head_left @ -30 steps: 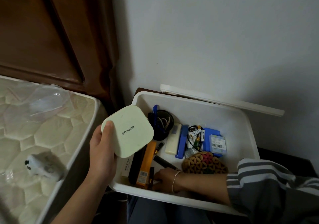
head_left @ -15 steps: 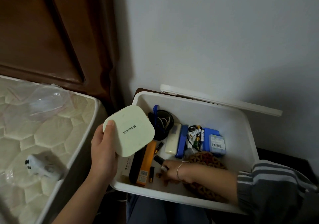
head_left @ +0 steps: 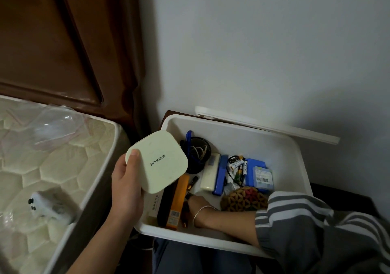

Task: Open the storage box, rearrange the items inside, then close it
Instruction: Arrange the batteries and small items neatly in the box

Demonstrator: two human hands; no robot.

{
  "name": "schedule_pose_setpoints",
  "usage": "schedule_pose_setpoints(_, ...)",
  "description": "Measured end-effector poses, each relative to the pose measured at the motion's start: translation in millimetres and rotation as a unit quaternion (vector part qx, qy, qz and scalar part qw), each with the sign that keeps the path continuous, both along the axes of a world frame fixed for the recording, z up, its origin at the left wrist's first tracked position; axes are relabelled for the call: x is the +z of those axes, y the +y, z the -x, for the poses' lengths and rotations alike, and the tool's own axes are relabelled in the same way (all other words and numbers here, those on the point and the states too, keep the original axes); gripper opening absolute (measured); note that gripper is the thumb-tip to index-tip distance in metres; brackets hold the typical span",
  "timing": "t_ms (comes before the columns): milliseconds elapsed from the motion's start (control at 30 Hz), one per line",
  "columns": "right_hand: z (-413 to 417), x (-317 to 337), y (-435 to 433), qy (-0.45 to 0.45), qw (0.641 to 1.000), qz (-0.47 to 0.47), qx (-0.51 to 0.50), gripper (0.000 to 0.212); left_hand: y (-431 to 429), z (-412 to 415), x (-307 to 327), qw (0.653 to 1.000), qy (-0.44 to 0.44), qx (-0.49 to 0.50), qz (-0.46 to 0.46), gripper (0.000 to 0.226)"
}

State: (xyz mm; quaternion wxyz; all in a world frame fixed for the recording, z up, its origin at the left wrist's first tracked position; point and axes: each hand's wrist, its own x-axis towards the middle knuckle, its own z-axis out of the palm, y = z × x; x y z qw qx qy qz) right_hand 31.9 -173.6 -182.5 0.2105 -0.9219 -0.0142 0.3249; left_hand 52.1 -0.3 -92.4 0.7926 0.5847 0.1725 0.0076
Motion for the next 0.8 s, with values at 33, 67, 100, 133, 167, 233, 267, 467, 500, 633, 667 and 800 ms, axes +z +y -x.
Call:
schedule_pose_setpoints(33,2,0,1,-0.003,1.0,0.002,0.019,0.031,0,0,0,1.0,-0.001,0.0,-0.001,0.053)
schedule_pose_setpoints(67,4,0,1,-0.01,0.999,-0.002,0.036,0.03,0,0,1,1.0,-0.002,-0.001,-0.001,0.053)
schedule_pose_setpoints(100,6,0,2,-0.015,0.999,-0.012,0.045,0.028,-1,1,1,1.0,-0.003,-0.003,-0.001,0.053)
schedule_pose_setpoints(133,7,-1,2,-0.018,0.998,-0.019,0.051,0.028,-1,1,2,1.0,-0.004,-0.005,-0.003,0.053)
schedule_pose_setpoints(167,6,0,1,-0.018,0.998,-0.016,0.06,0.028,-1,1,3,1.0,-0.005,-0.005,-0.004,0.052)
schedule_pose_setpoints(233,2,1,-4,0.001,0.996,0.01,0.091,0.03,-2,2,3,1.0,-0.007,-0.002,-0.004,0.048)
schedule_pose_setpoints(267,-2,4,-8,0.02,0.994,0.031,0.105,0.031,-2,2,3,1.0,-0.008,0.0,-0.004,0.045)
schedule_pose_setpoints(467,-10,52,-59,0.195,0.976,-0.07,-0.069,0.021,-2,1,4,1.0,-0.013,0.0,0.0,0.052)
schedule_pose_setpoints(500,-13,64,-72,0.211,0.966,-0.102,-0.108,0.019,-2,0,4,1.0,-0.012,0.001,-0.003,0.054)
schedule_pose_setpoints(633,-37,89,-124,0.082,0.951,-0.11,-0.278,0.016,-1,-1,0,1.0,-0.012,-0.001,-0.022,0.054)
schedule_pose_setpoints(667,-45,88,-135,0.039,0.94,-0.095,-0.327,0.016,-1,-1,-1,1.0,-0.012,-0.002,-0.025,0.052)
schedule_pose_setpoints(800,-71,74,-155,-0.032,0.93,0.011,-0.365,0.028,-1,0,-1,1.0,-0.011,-0.002,-0.021,0.052)
